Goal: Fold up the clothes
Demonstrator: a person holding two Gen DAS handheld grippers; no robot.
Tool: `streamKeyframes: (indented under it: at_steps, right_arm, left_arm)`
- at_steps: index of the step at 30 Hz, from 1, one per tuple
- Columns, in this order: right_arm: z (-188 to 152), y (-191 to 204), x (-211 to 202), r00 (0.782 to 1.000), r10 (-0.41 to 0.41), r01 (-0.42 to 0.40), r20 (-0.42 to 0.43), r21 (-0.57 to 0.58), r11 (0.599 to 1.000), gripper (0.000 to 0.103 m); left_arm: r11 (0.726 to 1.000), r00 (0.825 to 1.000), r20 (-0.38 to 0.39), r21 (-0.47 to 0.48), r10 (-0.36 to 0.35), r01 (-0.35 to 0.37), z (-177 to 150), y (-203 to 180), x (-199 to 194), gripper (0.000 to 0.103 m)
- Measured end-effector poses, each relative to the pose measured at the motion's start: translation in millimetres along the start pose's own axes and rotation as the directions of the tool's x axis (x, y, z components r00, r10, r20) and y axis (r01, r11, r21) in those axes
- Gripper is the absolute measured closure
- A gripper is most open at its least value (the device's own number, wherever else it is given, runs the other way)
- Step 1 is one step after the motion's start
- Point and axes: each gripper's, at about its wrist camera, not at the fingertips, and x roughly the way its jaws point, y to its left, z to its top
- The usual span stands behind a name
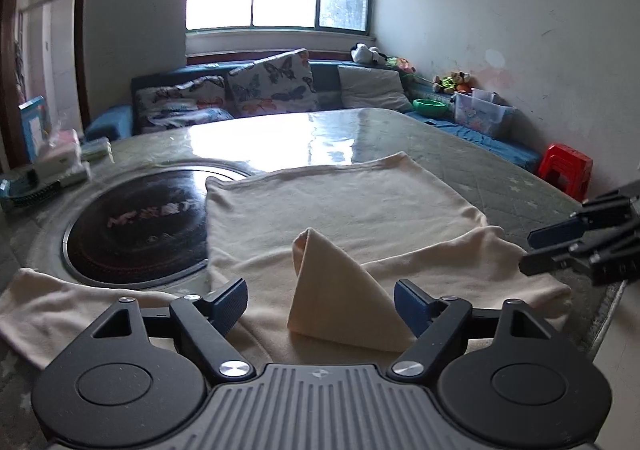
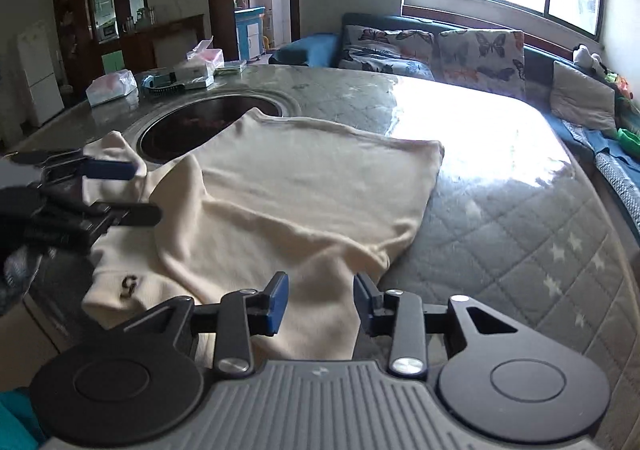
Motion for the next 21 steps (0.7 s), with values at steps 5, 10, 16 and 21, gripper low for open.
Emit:
streamKeyframes:
  at_steps: [5,10,16,21]
  right_arm:
    - [-9,-1,2,1.000,0.016,-0.016,0.011,0.009,1.000,0.061]
    - [-12,0,5,1.000,0.017,-0.017,0.015,0.000,1.000,0.061]
    - [-7,4,7,1.000,0.007,-0.006,0.023,-0.040,0.999,0.060]
    - [-9,6,10,1.000,0.011,-0.011,0.004,-0.068,0.998,0.060]
  left_arm:
    - [0.997,0.997,-0.047,-0.048,-0.057,0.054,0,8,14,0.040]
    - [0.993,0.993,-0.074,-0.080,-0.089,0.083,-3,11,14,0.069]
    - [0.971,0.983,-0.080,-0.190,-0.164,0.147,9,20,-9,0.096]
    - [0.985,0.995,-0.085,-0.170,-0.057,0.042,14,32,-24,0.096]
